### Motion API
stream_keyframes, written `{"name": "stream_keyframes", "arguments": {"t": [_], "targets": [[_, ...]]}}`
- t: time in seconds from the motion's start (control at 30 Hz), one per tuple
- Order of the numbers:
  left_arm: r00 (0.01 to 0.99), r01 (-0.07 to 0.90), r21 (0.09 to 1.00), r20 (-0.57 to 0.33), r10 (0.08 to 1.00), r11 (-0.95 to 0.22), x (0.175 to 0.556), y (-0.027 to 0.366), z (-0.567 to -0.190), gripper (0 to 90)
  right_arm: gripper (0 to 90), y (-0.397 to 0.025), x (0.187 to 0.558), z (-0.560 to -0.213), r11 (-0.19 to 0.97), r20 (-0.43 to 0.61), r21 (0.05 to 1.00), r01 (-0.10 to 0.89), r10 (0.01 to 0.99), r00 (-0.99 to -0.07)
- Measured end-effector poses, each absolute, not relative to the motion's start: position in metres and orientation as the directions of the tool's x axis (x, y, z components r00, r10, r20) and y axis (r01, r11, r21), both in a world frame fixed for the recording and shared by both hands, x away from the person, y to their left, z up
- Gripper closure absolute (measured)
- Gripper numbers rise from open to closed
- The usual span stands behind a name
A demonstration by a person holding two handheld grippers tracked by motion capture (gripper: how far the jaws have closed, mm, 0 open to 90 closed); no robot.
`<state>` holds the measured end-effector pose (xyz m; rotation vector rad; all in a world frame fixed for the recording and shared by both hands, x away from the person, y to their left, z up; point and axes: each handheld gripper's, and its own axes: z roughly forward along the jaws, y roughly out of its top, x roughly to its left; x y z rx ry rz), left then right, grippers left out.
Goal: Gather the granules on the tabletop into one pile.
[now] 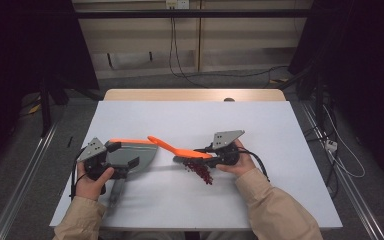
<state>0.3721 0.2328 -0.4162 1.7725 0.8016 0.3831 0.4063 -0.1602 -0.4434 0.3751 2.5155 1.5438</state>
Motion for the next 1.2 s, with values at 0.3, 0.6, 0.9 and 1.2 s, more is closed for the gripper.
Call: {"name": "stream_keyframes", "arguments": {"t": [0.3, 0.6, 0.9, 1.2], "targets": [[0.721, 0.321, 0.933, -0.128, 0.681, -0.164, 0.371, 0.233, -0.415, 5.1, 70.5, -0.158, 0.395, -0.443, 0.436, -0.015, 0.892, 0.122, 0.299, -0.954], [0.720, 0.321, 0.932, -0.126, 0.683, -0.166, 0.371, 0.233, -0.415, 5.1, 70.6, -0.158, 0.387, -0.443, 0.425, -0.011, 0.896, 0.124, 0.302, -0.953], [0.721, 0.322, 0.931, -0.124, 0.681, -0.172, 0.371, 0.233, -0.415, 5.1, 70.9, -0.159, 0.387, -0.443, 0.403, -0.013, 0.906, 0.130, 0.333, -0.943], [0.720, 0.321, 0.931, -0.119, 0.683, -0.176, 0.371, 0.233, -0.415, 5.1, 70.9, -0.160, 0.393, -0.442, 0.358, 0.000, 0.921, 0.154, 0.395, -0.919]]}}
